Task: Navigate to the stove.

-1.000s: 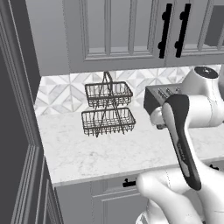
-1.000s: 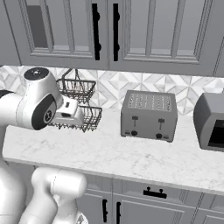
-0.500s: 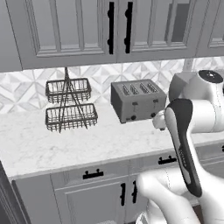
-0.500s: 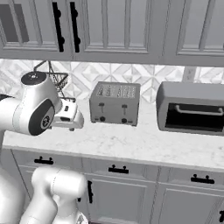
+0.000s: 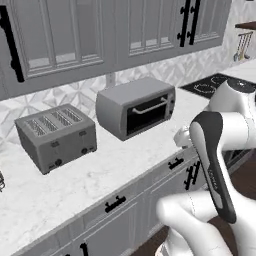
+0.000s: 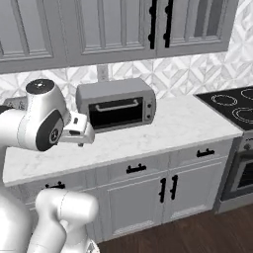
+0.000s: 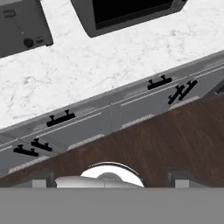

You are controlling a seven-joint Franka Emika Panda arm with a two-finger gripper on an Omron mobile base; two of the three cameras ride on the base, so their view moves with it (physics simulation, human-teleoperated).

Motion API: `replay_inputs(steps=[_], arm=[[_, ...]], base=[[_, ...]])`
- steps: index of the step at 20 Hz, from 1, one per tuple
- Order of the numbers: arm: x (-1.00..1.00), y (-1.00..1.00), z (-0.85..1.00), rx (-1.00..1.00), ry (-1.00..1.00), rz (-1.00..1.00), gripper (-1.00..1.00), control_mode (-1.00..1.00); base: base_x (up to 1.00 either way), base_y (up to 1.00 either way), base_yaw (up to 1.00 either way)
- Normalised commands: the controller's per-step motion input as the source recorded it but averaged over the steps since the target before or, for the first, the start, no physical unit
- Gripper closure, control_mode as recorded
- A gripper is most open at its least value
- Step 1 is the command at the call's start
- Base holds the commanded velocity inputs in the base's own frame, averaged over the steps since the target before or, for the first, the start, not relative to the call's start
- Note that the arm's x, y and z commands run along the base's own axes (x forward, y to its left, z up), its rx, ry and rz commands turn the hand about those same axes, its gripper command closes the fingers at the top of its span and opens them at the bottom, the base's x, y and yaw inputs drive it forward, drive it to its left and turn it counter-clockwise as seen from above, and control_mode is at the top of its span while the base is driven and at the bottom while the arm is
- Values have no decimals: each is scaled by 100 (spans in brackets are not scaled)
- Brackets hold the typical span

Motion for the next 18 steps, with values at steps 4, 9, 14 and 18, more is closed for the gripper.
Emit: replay_inputs(steps=[4, 9, 14, 18], arm=[[0, 0, 0, 0, 0, 0, -100, 100], [0, 0, 0, 0, 0, 0, -100, 100], [0, 0, 0, 0, 0, 0, -100, 100], [0, 0, 0, 0, 0, 0, -100, 100]], base=[[19, -37, -79], [94, -80, -36], [100, -100, 17], [90, -100, 40]])
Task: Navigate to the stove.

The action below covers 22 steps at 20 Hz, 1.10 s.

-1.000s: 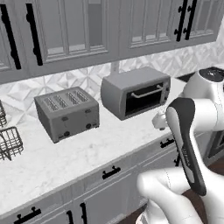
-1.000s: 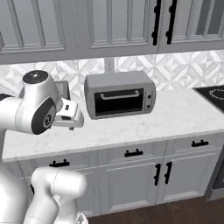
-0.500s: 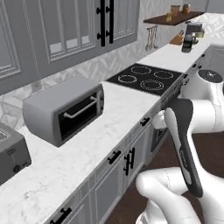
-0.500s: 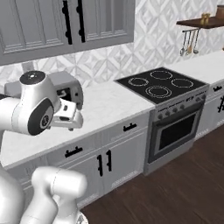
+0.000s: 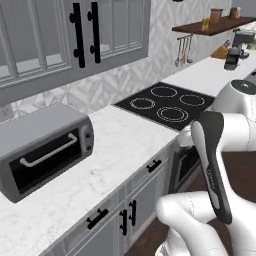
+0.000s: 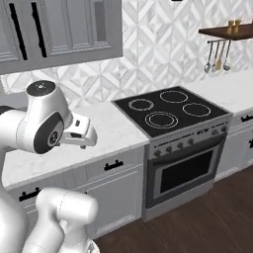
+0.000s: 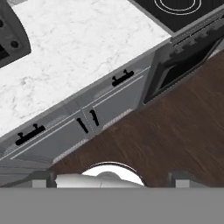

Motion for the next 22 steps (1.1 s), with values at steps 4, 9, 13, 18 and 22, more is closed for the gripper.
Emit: replay_inputs(steps=[4, 9, 13, 18, 22], arm=[[0, 0, 0, 0, 0, 0, -100, 100], [0, 0, 0, 0, 0, 0, -100, 100], [0, 0, 0, 0, 0, 0, -100, 100], [0, 0, 0, 0, 0, 0, -100, 100], [0, 0, 0, 0, 0, 0, -100, 100]], base=[[57, -100, 49], [33, -100, 50], [2, -100, 45], [-2, -100, 45], [-1, -100, 42]])
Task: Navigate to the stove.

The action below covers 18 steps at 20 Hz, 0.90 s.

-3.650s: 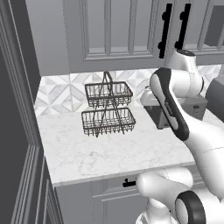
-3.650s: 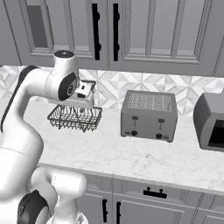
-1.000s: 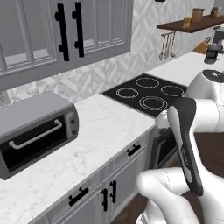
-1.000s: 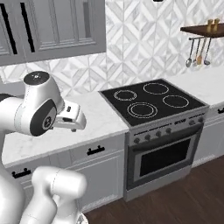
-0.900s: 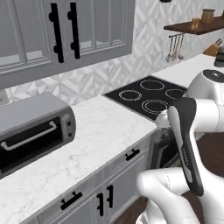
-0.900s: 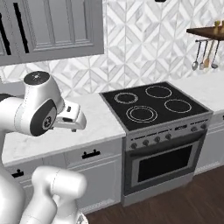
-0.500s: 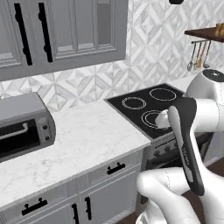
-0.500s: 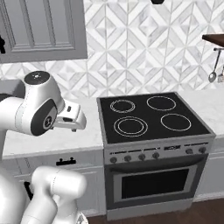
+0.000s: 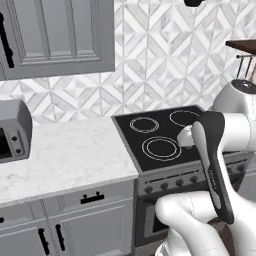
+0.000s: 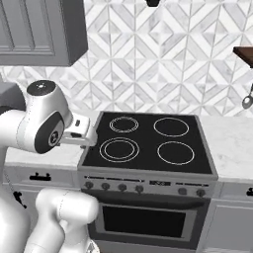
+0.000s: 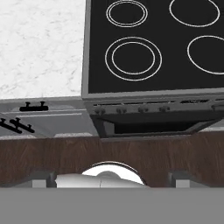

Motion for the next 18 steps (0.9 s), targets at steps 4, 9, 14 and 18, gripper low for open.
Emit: replay_inputs(steps=[4, 9, 14, 18], arm=[[0, 0, 0, 0, 0, 0, -100, 100], [0, 0, 0, 0, 0, 0, -100, 100], [0, 0, 0, 0, 0, 0, -100, 100], [0, 0, 0, 0, 0, 0, -100, 100]], base=[[11, -100, 40], [76, -95, 13], [100, -12, 0], [100, 2, -14]])
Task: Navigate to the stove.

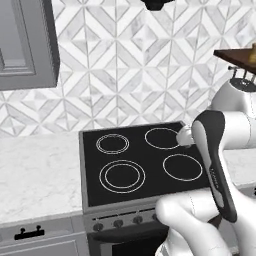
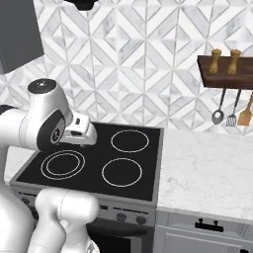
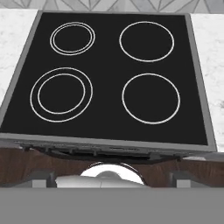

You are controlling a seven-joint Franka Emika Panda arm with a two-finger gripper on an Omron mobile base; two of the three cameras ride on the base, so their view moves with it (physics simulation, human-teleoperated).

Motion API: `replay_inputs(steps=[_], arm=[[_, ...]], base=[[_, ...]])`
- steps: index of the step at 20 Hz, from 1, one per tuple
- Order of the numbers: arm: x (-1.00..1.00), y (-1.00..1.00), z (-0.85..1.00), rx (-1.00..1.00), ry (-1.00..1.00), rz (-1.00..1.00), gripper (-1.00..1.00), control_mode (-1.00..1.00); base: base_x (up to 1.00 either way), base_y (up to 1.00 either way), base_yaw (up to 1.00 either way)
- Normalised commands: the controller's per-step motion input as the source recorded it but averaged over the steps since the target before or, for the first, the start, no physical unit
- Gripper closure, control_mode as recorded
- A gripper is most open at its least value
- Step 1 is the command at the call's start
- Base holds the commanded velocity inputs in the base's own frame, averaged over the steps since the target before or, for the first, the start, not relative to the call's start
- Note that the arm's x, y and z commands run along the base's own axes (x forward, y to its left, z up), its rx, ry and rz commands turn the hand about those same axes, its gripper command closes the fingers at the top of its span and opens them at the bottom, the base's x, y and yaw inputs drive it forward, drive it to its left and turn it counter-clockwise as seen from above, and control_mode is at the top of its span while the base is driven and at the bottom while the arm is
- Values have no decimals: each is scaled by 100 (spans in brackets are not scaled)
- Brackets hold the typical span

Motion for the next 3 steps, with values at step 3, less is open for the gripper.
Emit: replay_inputs(steps=[3], arm=[[0, 0, 0, 0, 0, 0, -100, 100]], base=[[100, 27, -48]])
